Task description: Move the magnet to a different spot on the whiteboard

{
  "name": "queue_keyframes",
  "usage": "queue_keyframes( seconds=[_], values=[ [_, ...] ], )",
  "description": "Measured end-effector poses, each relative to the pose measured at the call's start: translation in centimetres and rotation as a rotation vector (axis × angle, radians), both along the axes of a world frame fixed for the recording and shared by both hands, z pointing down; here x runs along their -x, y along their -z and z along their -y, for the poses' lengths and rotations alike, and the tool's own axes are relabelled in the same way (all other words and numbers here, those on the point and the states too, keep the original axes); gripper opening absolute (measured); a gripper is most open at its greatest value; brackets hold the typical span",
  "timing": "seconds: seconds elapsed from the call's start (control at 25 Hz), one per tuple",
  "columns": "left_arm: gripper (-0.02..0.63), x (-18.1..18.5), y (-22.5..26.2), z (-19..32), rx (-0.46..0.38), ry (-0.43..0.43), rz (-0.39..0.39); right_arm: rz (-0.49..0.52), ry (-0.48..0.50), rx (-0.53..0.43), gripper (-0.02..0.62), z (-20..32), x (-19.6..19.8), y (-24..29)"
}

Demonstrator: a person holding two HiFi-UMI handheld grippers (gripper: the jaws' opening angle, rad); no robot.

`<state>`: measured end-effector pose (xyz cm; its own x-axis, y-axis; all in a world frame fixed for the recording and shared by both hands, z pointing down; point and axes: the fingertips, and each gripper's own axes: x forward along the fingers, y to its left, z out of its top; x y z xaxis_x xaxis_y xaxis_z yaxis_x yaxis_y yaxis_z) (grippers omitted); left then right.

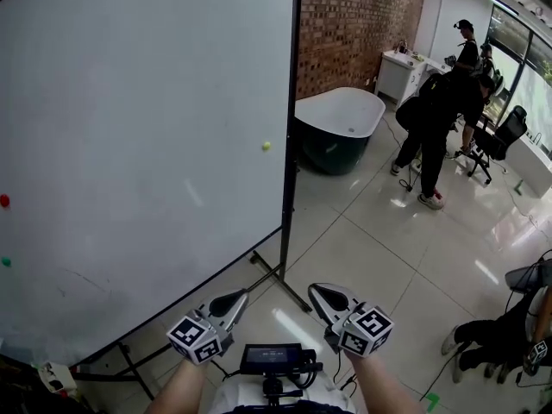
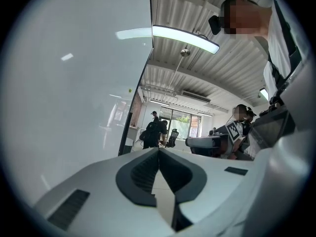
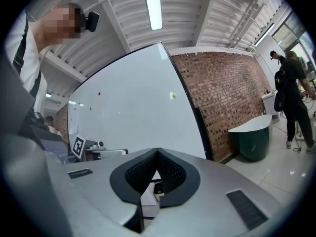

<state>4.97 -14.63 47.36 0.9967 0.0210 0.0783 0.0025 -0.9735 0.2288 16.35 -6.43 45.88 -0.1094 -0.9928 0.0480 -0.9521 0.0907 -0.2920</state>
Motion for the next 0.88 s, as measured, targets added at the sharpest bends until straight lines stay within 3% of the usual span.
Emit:
queue_keyframes(
  seconds=[0.44,0.64,0.88],
  values=[
    [0.037,-3.2,0.4,4.1,-0.035,-0.007,-0.003,-0.031,0.007,-0.015,0.028,4.6,-2.7,1.3],
    [0.037,-1.8,0.5,6.0,-0.04,0.025,-0.014,-0.092,0.043,0.009,0.028,7.3,-1.5,1.5],
    [0.037,0.8,-0.8,6.8,-0.078,0.059,-0.007,-0.239,0.085,0.042,0.028,10.2,-0.7,2.3]
  ],
)
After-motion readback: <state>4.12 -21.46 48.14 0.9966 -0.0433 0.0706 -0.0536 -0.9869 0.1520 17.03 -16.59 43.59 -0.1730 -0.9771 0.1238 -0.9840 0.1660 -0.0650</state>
